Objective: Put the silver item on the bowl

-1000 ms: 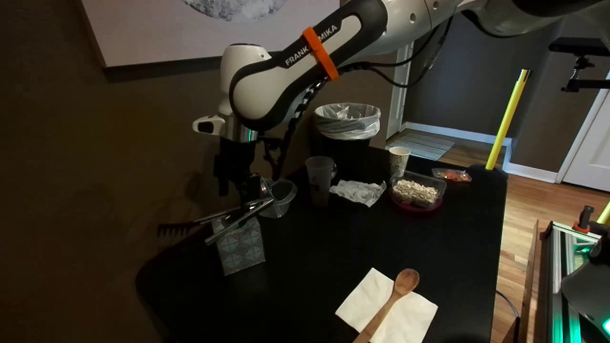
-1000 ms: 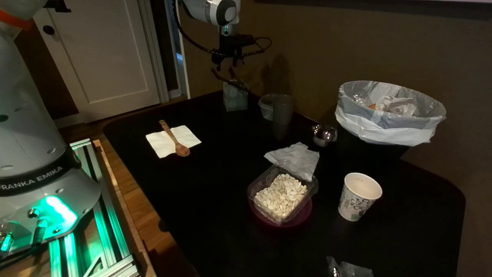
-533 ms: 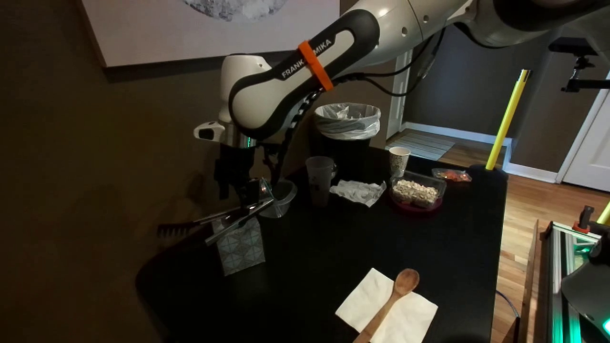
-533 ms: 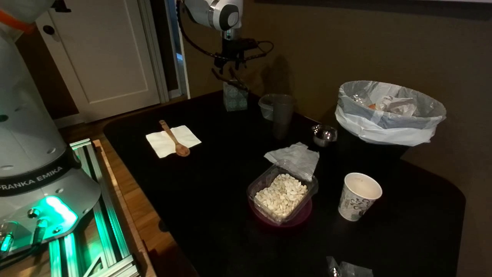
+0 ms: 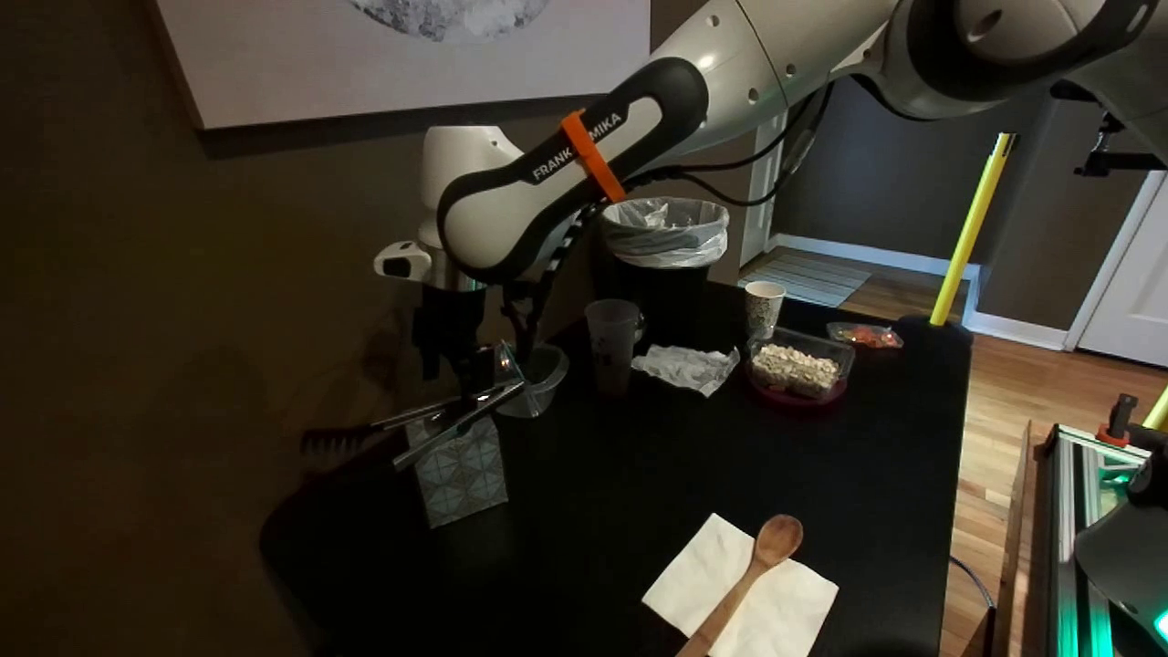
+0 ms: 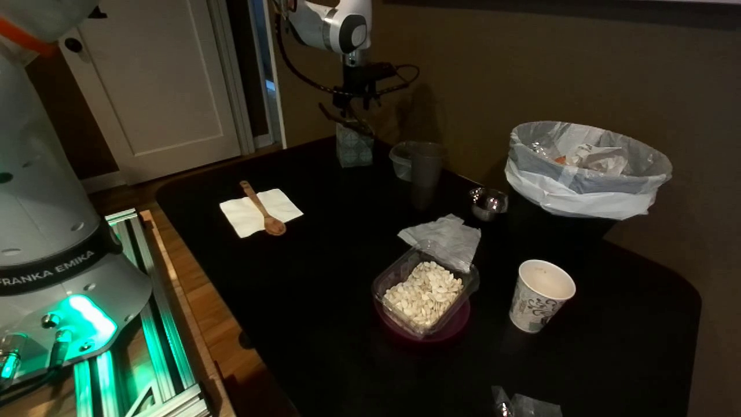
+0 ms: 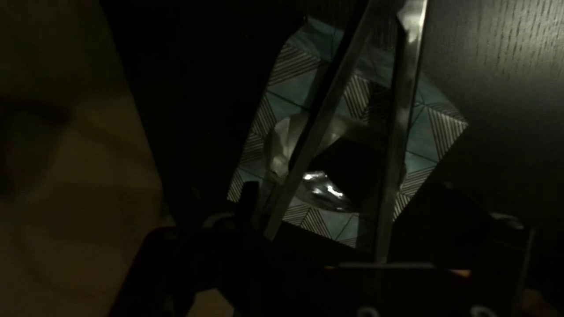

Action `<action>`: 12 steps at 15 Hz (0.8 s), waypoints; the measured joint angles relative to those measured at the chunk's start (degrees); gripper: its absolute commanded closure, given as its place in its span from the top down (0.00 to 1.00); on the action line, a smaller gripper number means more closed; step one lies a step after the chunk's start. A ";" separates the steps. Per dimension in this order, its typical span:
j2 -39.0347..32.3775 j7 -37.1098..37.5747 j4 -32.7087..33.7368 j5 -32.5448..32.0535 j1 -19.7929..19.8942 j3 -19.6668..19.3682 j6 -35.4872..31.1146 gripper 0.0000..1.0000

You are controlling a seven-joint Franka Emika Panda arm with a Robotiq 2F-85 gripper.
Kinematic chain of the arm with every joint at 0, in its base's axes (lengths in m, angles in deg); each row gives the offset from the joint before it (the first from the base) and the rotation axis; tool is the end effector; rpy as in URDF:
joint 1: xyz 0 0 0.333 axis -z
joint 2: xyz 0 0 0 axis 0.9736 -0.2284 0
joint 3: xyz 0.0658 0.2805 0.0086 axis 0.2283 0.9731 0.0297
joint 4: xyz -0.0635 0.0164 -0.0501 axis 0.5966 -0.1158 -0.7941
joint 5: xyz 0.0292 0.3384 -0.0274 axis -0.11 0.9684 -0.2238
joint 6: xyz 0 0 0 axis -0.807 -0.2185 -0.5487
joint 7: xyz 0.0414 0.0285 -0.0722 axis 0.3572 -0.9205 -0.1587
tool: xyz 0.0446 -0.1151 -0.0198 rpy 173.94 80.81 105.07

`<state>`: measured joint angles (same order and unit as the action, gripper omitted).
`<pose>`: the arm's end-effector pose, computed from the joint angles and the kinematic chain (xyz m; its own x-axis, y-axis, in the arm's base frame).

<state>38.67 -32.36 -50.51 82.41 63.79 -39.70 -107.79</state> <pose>0.6479 0.2686 0.2388 -0.0061 0.9887 0.1497 0.9903 -0.0148 0.1382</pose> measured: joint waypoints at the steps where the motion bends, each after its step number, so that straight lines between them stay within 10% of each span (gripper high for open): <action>1: -0.33 0.02 0.22 -0.32 -0.02 -0.23 0.00 1.00; 11: -2.71 0.92 1.51 -1.99 -0.10 -1.34 0.04 0.99; 12: -2.70 0.92 1.51 -1.99 -0.10 -1.34 0.04 0.84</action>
<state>35.96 -31.44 -49.00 80.42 63.69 -41.04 -107.75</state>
